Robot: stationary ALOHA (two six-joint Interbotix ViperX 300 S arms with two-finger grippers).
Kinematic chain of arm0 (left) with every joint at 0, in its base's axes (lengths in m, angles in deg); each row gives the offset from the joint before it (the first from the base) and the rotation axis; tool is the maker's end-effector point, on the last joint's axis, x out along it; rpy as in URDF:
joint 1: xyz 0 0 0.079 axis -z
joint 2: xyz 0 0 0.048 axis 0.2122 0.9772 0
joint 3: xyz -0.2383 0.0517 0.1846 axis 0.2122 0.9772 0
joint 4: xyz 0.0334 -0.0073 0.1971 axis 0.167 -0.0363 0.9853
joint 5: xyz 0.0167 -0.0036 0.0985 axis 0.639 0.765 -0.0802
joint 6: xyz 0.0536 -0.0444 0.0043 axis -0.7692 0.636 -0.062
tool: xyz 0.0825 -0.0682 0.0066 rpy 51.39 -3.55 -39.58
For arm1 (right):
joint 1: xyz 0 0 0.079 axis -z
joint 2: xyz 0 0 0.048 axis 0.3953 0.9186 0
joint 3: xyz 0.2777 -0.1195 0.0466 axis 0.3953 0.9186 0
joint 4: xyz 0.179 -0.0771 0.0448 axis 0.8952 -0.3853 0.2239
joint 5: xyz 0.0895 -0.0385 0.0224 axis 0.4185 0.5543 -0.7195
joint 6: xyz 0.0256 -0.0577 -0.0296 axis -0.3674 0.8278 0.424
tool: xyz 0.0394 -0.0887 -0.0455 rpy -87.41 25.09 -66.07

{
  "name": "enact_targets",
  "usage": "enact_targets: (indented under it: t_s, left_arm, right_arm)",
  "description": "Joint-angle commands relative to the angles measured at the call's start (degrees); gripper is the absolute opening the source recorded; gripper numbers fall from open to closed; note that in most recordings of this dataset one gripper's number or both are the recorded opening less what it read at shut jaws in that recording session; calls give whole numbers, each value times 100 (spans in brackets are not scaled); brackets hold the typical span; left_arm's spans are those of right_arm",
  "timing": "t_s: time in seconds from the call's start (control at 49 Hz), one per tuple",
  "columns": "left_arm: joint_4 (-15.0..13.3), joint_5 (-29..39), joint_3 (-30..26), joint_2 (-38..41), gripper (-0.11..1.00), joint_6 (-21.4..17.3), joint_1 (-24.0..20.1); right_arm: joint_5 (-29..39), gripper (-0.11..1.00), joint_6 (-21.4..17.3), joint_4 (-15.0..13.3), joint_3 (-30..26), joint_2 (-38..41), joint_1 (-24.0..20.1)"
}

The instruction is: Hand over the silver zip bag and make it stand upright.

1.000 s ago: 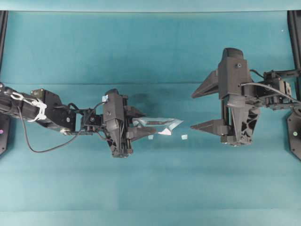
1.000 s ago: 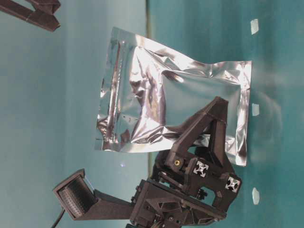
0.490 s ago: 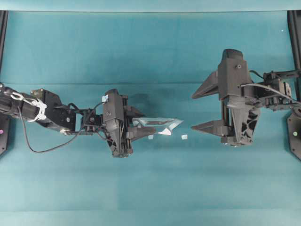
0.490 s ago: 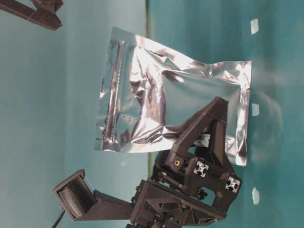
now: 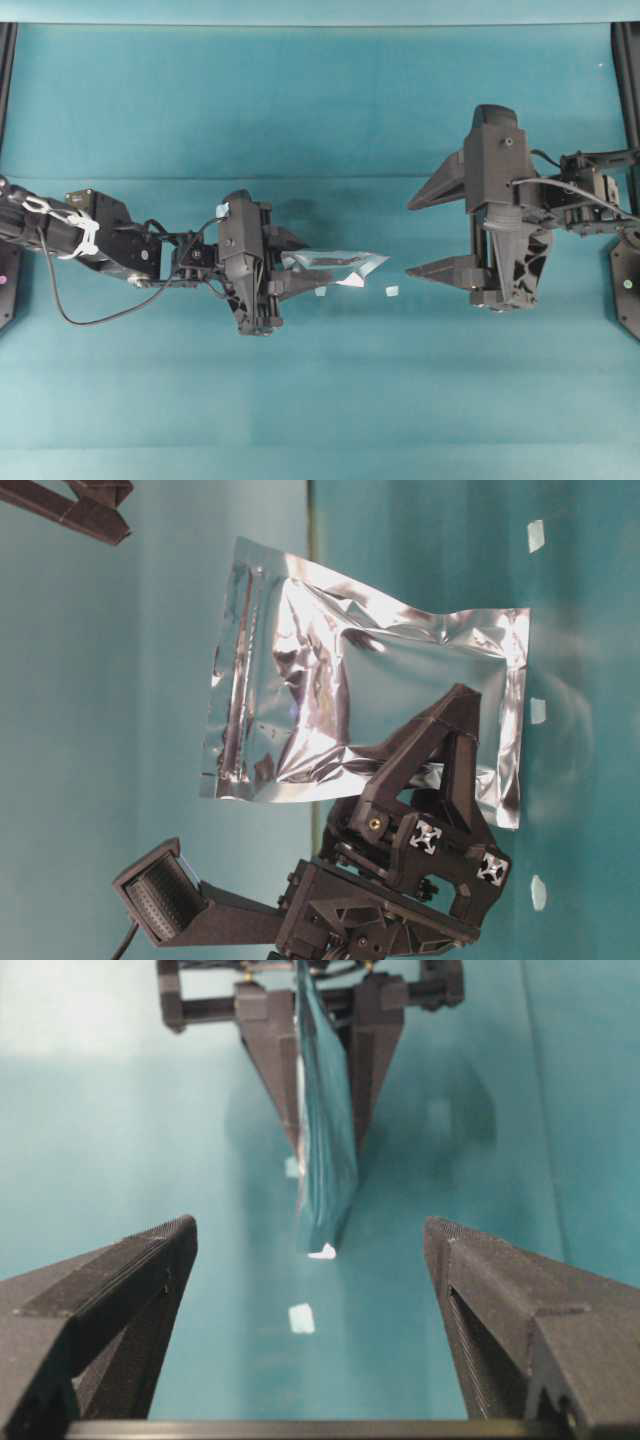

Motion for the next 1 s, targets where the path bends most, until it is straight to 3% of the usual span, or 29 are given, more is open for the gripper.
enact_targets:
  t_s: [0.0, 0.98]
  left_arm:
    - [18, 9, -26, -18, 24, 18, 105]
    - [18, 18, -18, -18, 24, 18, 114]
  right_arm:
    - [-70, 97, -62, -9, -35, -88, -18]
    - [-97, 97, -70, 0, 35, -88, -44]
